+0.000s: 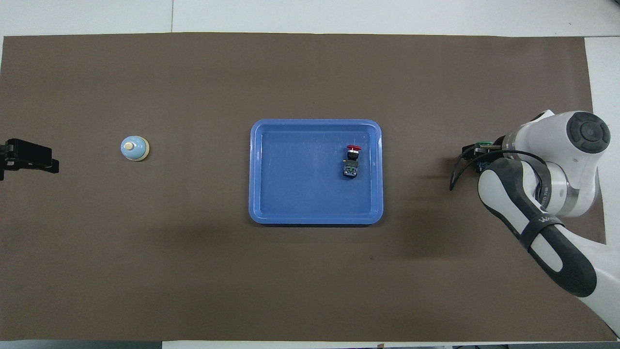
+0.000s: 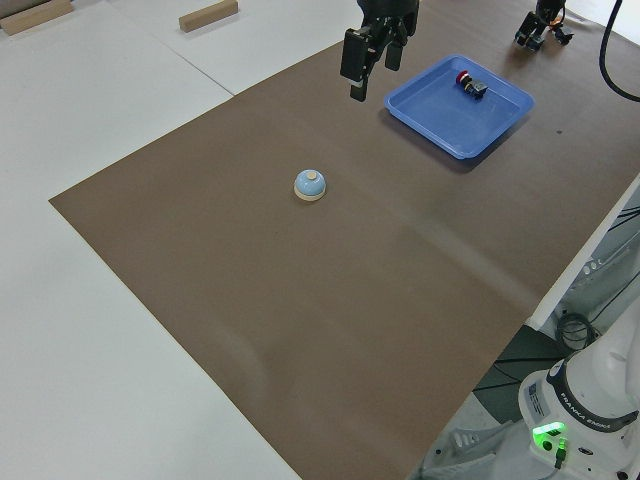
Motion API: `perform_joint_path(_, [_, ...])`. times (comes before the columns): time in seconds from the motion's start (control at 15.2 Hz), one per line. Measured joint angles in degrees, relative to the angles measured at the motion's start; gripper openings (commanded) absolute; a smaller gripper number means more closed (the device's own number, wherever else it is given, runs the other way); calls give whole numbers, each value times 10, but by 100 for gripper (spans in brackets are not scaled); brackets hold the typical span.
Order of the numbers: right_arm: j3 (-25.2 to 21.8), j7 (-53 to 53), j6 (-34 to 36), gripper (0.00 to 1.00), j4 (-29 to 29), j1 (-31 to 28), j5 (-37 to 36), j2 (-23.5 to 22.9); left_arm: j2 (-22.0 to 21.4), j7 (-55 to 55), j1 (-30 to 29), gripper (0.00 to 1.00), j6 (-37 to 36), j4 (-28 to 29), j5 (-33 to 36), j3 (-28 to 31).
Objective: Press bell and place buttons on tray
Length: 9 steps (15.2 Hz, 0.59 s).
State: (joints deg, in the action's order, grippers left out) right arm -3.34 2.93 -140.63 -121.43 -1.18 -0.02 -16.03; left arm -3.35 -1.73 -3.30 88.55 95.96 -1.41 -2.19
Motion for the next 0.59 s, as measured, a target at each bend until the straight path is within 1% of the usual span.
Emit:
perform_joint_path(0.13, [0,0,0,7,0,0,0,-2,0,0,0,100,0,0,0,0])
perform_joint_path(0.2, [0,0,0,0,1,0,0,0,0,0,0,100,0,0,0,0])
perform_joint_path(0.46, [1,0,1,0,1,0,0,1,0,0,0,100,0,0,0,0])
perform_joint_path(0.59, [3,0,14,0,7,1,0,2,0,0,0,100,0,0,0,0])
